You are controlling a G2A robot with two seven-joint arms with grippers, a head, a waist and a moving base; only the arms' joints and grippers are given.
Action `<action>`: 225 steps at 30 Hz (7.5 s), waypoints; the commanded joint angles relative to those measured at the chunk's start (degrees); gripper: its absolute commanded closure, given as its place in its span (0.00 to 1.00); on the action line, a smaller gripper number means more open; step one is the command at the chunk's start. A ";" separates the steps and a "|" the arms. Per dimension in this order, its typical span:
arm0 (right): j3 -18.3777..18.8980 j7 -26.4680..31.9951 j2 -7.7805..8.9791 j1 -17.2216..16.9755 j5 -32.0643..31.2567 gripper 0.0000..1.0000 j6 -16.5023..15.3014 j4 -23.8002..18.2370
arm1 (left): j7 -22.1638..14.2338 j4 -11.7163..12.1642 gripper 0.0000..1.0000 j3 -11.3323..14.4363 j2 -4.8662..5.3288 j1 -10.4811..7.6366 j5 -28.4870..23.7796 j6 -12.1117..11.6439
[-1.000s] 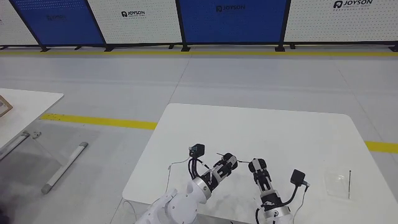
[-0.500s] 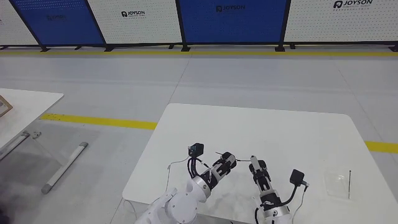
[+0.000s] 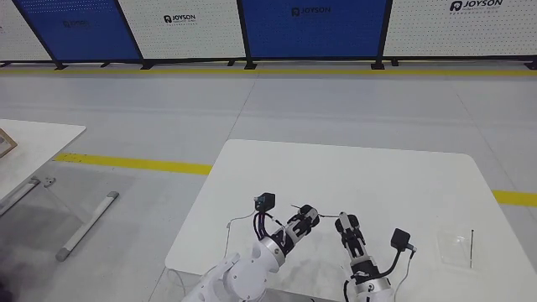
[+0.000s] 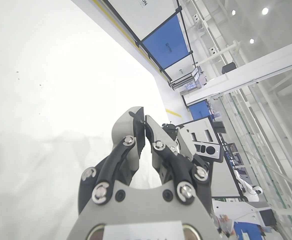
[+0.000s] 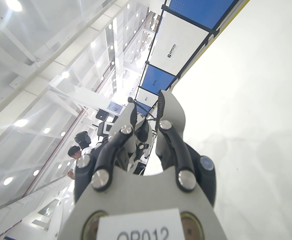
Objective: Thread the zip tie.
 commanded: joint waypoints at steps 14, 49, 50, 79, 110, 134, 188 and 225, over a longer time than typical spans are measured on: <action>-0.14 -0.26 -0.09 0.12 -0.17 1.00 -0.15 -0.04 | -0.34 -0.39 1.00 -0.08 0.06 0.48 0.18 -0.79; -0.38 0.42 -0.08 -0.30 -1.45 1.00 0.68 -0.91 | -2.21 -2.04 1.00 -0.36 0.51 1.67 1.77 -1.61; -0.35 0.39 -0.08 -0.31 -1.42 1.00 0.74 -0.92 | -2.13 -2.02 1.00 -0.39 0.51 1.68 1.72 -1.61; -0.11 -0.05 -0.23 -0.03 -0.59 1.00 2.05 -0.27 | -1.33 -2.53 0.85 -2.79 0.95 3.07 0.49 -3.36; -0.85 1.02 -0.36 0.41 -1.25 0.75 2.72 -0.65 | -4.41 -2.53 1.00 -3.48 1.44 3.18 -0.75 -5.83; 1.10 2.82 0.40 -2.31 -2.59 0.00 -0.50 -2.79 | -3.03 -5.46 1.00 -5.05 1.17 3.46 -7.39 -1.64; 5.28 12.56 2.96 -2.69 -45.58 0.00 18.85 -11.91 | -6.42 -9.68 1.00 -7.35 1.21 4.44 -17.07 0.22; 4.35 21.43 3.72 -0.24 -52.68 0.00 12.78 -13.24 | -6.58 -10.31 1.00 -6.88 1.08 3.76 -19.64 0.50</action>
